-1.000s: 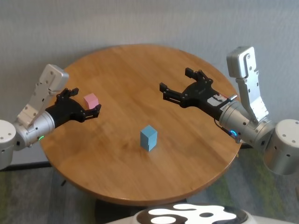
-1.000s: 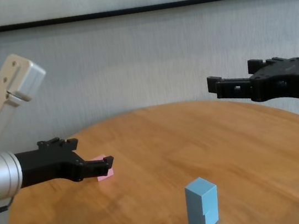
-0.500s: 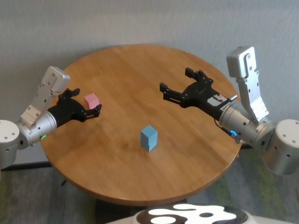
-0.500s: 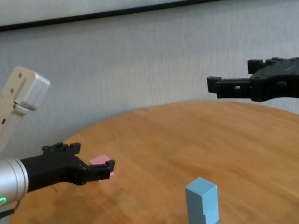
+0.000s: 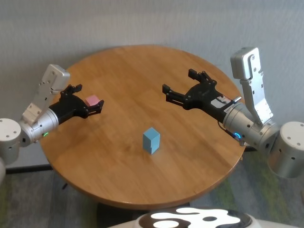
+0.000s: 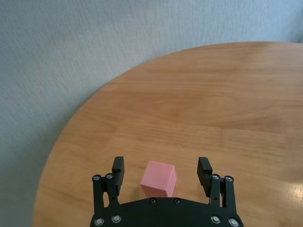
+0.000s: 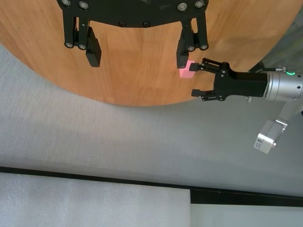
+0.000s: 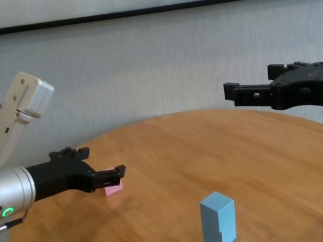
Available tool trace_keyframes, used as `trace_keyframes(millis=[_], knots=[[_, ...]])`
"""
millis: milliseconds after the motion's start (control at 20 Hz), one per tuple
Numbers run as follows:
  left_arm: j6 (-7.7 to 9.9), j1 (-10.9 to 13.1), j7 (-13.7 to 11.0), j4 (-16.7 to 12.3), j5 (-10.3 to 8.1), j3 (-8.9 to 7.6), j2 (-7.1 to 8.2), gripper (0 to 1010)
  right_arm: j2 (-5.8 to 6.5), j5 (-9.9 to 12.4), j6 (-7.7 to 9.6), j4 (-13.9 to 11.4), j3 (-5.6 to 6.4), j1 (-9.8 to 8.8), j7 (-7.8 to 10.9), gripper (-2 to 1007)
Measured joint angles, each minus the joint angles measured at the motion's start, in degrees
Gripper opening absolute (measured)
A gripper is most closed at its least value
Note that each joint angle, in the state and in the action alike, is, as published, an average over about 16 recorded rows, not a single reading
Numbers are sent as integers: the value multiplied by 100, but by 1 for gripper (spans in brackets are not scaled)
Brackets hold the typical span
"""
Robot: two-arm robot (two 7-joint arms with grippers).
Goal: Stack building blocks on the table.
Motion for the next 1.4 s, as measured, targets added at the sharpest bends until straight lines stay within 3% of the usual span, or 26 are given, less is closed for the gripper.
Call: trace_keyframes(millis=[550, 1000, 1400], knots=[[-711, -585, -356, 1244, -17, 10, -286, 1002, 0, 0, 0, 0, 0, 0, 0, 1005], [-970, -869, -455, 1802, 169, 33, -353, 1002, 0, 0, 0, 0, 0, 0, 0, 1005], [-1127, -1131, -651, 2432, 191, -51, -495, 1002, 0, 0, 0, 0, 0, 0, 0, 1005]])
